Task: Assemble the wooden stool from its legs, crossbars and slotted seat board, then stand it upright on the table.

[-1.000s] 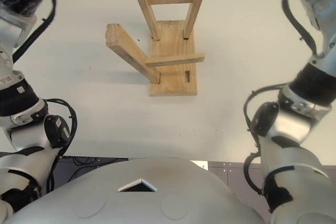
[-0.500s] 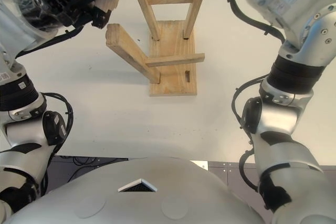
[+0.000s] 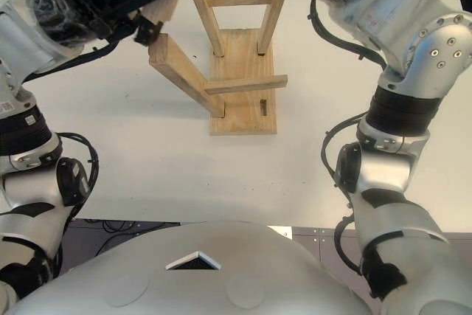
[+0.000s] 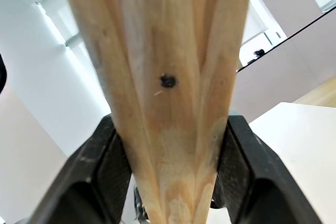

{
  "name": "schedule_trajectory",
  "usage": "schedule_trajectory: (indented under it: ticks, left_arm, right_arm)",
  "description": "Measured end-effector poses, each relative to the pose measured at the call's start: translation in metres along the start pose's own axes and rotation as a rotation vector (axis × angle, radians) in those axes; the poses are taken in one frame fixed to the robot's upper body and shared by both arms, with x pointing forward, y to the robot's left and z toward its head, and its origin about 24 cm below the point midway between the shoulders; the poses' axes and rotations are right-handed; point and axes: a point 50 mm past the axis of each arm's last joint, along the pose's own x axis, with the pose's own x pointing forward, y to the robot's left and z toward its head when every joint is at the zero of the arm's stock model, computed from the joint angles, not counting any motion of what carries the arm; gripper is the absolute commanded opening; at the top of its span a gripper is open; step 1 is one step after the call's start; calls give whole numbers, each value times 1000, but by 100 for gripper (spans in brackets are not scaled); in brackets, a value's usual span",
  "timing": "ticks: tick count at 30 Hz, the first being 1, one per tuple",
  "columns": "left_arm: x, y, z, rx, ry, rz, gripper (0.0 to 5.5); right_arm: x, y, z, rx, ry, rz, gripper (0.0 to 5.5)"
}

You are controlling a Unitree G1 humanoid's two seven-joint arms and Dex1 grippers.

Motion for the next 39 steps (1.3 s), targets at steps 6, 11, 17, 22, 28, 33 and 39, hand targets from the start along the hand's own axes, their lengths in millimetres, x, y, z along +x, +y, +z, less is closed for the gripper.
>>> schedule_trajectory:
  ticks: [6,11,17,22,28,33,39]
  left_arm:
    - [-41,13,2,-32,-55,120,430]
    - [-73,27,-15,-42,-19,265,430]
    - [-76,32,-22,-38,-28,292,430]
    - [-78,34,-23,-45,-36,308,430]
    - [-78,36,-24,-41,-41,326,430]
    - [-79,40,-27,-55,-55,339,430]
    - [-81,42,-28,-56,-52,356,430]
  right_arm:
    - [-60,-41,8,-105,-41,-294,203]
    - [-100,-64,-13,-159,22,-428,203]
    - [-129,-73,-46,-165,125,-472,203]
    - [-137,-71,-55,-167,170,-467,203]
    - [-140,-71,-56,-225,226,-473,203]
    - [-137,-77,-64,-253,213,-445,203]
    - [-140,-69,-70,-349,371,-342,203]
